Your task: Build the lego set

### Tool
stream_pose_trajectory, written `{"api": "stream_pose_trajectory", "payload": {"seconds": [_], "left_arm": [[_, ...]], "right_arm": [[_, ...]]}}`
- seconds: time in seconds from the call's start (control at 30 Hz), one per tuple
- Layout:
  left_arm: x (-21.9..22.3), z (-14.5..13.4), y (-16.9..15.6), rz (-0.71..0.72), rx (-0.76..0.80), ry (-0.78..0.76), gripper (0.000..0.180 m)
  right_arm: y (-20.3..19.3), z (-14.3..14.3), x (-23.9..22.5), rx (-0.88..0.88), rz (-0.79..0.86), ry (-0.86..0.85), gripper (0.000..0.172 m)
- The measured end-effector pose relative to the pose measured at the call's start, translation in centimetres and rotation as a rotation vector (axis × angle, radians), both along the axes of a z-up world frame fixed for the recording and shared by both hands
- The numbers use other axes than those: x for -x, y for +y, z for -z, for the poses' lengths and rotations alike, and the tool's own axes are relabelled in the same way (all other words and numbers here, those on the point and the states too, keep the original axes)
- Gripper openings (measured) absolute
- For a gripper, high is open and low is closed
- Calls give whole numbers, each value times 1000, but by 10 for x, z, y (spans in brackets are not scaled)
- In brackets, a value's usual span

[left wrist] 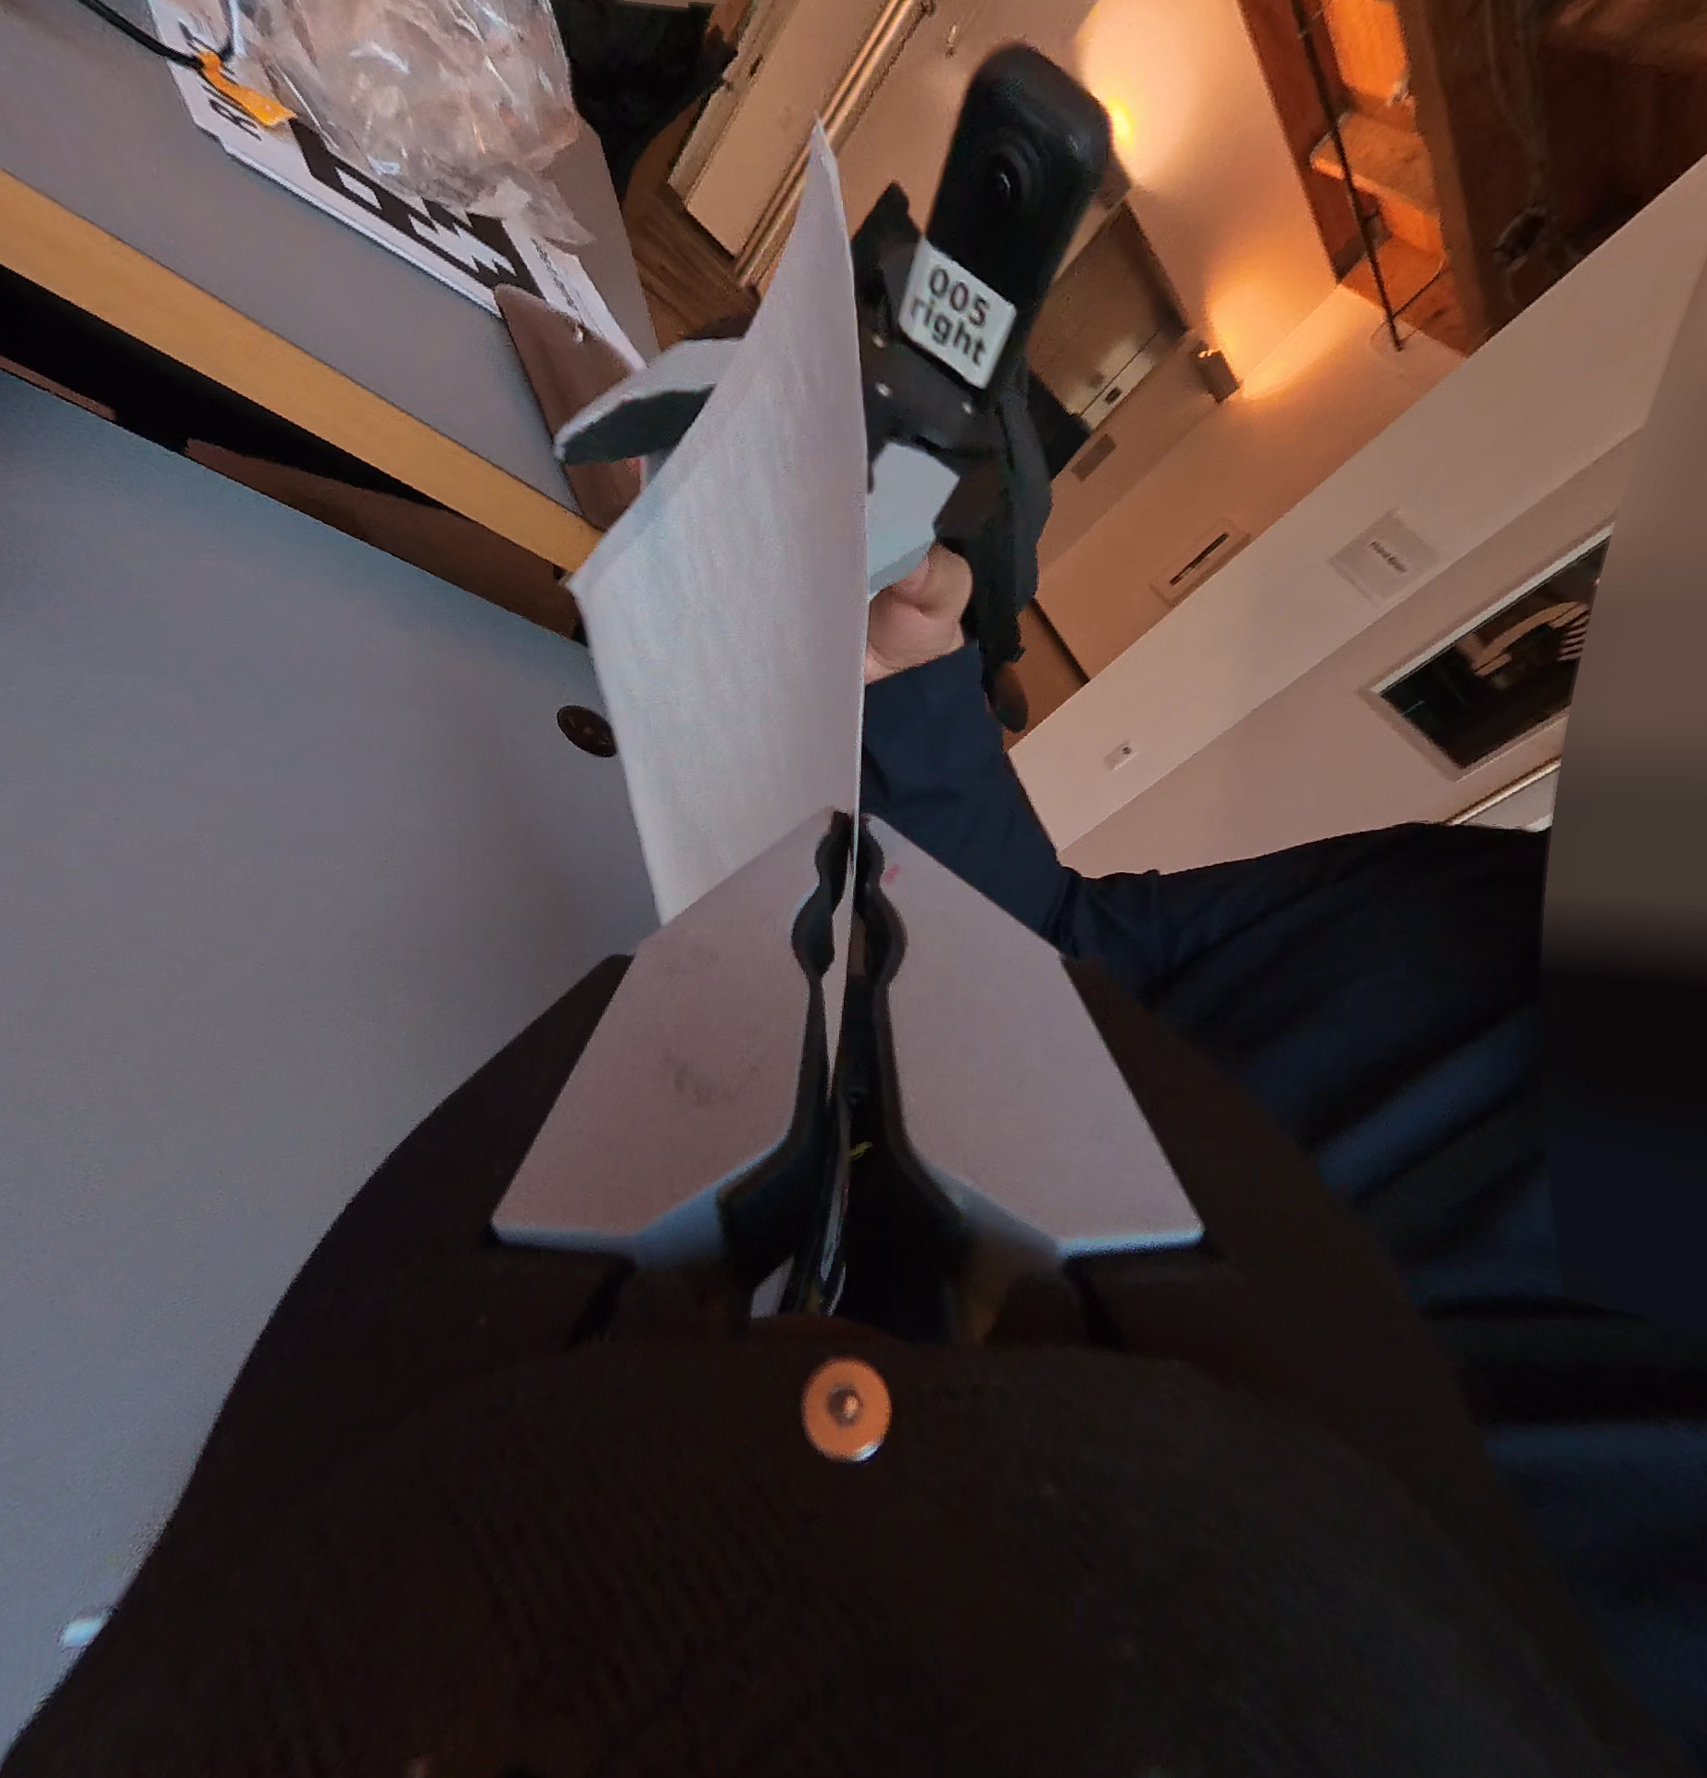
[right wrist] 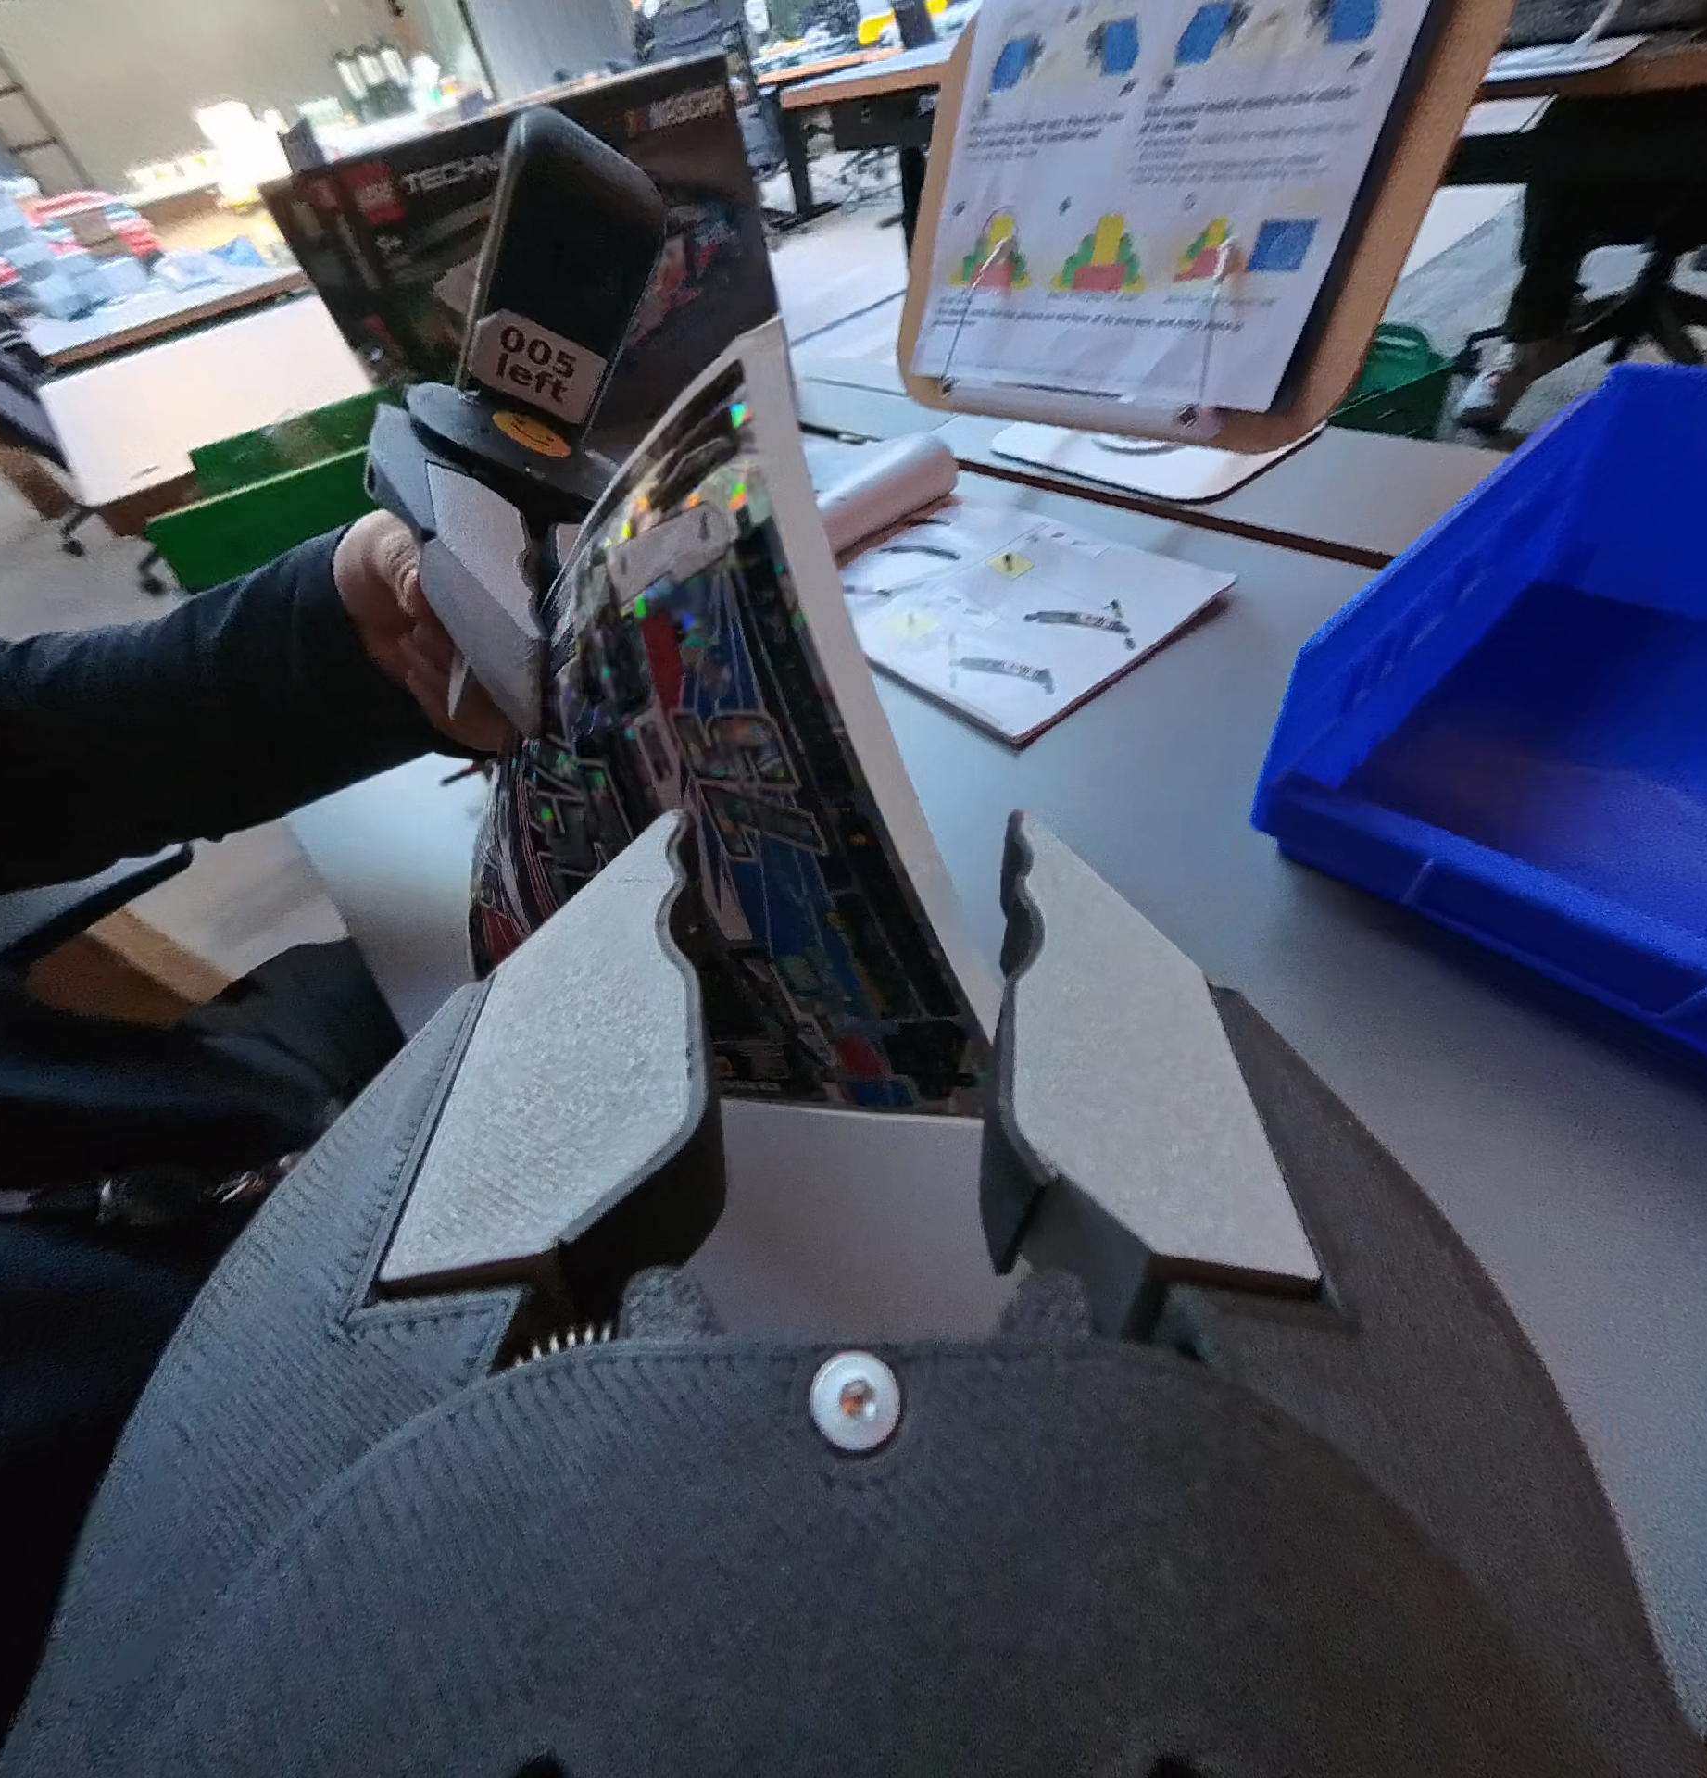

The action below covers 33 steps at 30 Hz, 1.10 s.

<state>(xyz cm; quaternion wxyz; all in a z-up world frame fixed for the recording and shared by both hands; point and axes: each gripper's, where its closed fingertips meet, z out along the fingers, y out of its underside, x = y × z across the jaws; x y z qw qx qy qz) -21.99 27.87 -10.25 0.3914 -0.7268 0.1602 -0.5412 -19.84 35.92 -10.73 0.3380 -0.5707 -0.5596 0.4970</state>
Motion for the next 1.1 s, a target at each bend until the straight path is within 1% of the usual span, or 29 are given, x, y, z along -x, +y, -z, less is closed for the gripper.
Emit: {"api": "stream_pose_trajectory", "payload": {"seconds": [0.07,0.13,0.17,0.2,0.27,0.33,0.4,0.53,0.77,0.87,0.97,1.1], "left_arm": [[-18,11,-3,13,-21,48,0],[-35,22,-7,39,-38,93,0],[-41,27,-9,56,-42,116,0],[-46,32,-10,78,-41,142,0],[-49,37,-10,120,-43,197,0],[-46,38,-5,133,-57,258,0],[-41,35,3,137,-82,306,0],[-30,33,20,128,-108,354,0],[-14,38,29,144,-118,369,0],[-4,36,34,127,-110,342,0],[4,39,37,127,-86,312,0],[27,55,51,59,-48,355,1]], "right_arm": [[-2,6,-7,31,-57,6,62],[-11,8,-17,73,-146,22,55],[-17,8,-22,89,-198,29,47],[-22,9,-27,97,-242,34,35],[-28,11,-34,99,-300,35,16],[-25,12,-36,103,-306,45,7],[-23,5,-38,135,-319,88,1],[-21,-7,-39,185,-340,184,0],[-12,-1,-25,253,-337,237,0],[-8,3,-14,287,-347,255,0],[3,11,-1,315,-297,244,0],[24,21,13,417,-180,197,0]]}}
